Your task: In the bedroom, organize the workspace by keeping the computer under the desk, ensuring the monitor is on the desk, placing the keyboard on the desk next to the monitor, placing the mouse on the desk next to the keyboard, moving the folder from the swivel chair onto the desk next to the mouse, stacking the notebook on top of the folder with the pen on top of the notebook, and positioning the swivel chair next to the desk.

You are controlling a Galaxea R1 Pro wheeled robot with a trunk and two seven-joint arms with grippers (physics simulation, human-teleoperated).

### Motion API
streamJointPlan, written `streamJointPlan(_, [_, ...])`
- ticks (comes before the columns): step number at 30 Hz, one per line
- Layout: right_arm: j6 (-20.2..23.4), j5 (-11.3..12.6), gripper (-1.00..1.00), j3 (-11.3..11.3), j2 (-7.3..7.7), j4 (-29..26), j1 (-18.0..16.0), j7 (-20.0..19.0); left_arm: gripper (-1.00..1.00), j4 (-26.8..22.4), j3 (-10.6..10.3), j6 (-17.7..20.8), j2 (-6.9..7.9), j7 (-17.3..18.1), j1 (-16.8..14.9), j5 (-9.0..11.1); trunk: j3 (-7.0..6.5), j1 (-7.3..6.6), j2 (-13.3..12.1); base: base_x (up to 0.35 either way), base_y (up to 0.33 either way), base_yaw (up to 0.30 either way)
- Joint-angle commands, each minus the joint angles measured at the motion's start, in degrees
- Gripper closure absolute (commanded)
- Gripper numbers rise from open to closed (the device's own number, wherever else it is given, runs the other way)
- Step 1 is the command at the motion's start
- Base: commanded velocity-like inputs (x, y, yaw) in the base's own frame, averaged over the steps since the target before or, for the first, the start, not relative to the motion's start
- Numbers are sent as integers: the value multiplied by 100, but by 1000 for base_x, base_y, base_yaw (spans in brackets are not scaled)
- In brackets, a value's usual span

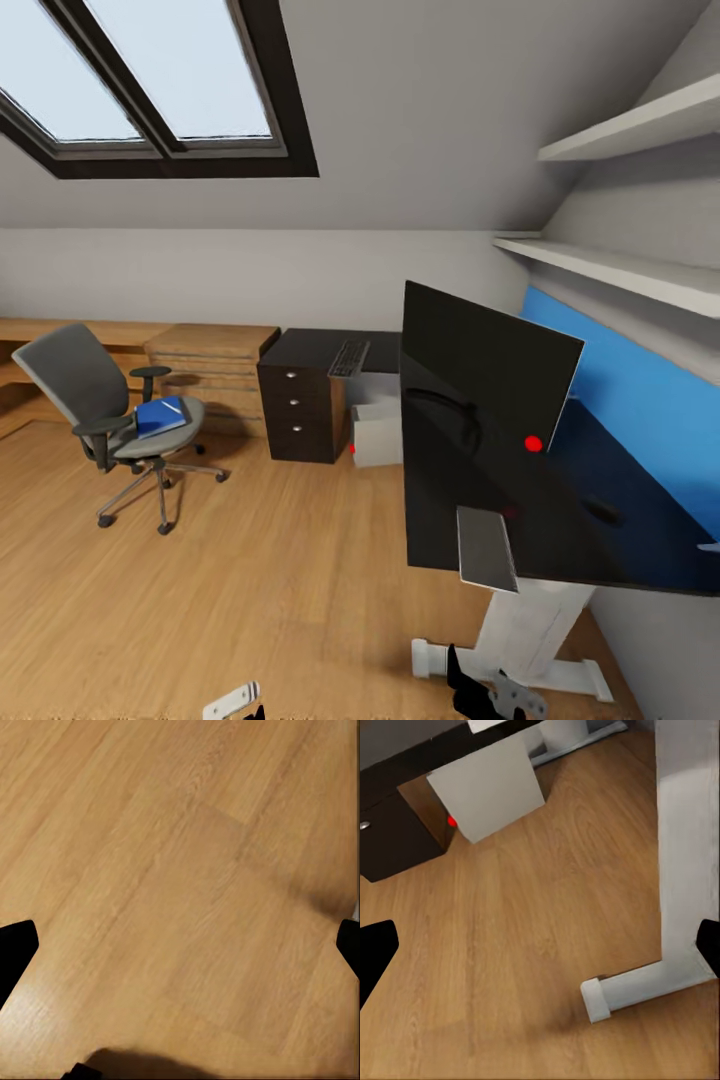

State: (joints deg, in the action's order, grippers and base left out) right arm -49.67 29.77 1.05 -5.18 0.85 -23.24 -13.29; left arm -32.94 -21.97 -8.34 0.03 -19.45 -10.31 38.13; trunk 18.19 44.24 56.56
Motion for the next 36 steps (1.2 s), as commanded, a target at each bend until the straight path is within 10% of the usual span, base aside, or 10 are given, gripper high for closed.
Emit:
streamJointPlan(1, [-87,52,-100,11,-1,10,-5,-61,-100,-2,-46,-38,6,-44,-6,61,7,-1,5,-156,-311,0])
streamJointPlan(19, [-1033,81,-100,14,-91,25,136,-233,-100,-2,-44,-38,6,-49,-6,63,7,-1,5,-103,-194,0])
streamJointPlan(36, [-1033,121,-100,27,-265,-484,283,-598,-100,5,-44,-43,0,-58,-6,85,7,-1,5,-3,-6,0])
